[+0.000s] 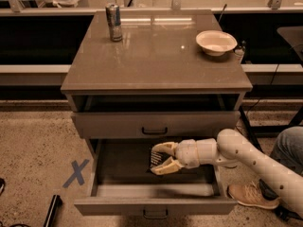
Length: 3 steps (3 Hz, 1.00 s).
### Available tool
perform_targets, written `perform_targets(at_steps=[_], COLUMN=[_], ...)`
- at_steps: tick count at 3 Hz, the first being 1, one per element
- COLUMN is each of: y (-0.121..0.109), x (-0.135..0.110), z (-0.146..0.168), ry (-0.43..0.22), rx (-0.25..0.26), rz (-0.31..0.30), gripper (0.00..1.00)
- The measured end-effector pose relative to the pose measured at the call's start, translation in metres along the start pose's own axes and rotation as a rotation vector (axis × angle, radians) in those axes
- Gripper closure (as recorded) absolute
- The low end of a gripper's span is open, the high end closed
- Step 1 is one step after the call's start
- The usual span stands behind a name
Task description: Pick rxbar chocolate from middle drawer and place on counter
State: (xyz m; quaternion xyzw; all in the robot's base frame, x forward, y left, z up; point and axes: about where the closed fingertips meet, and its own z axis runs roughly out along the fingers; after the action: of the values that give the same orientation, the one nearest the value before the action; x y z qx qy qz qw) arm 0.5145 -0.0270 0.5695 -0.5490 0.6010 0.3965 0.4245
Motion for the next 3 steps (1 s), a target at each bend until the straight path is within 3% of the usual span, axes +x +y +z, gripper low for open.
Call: perform_targets(at_steps=[1,2,3], y=[0.031,0.043,0.037], x=[-0.037,-0.078,-0.124], z=[-0.02,-0.037,-0.056], ry=[0.027,0.04,0.035], rx=[-0.078,-0.053,-0.012], rz=[-0.031,-0.118,-0.203], gripper=[1.0,1.0,1.0])
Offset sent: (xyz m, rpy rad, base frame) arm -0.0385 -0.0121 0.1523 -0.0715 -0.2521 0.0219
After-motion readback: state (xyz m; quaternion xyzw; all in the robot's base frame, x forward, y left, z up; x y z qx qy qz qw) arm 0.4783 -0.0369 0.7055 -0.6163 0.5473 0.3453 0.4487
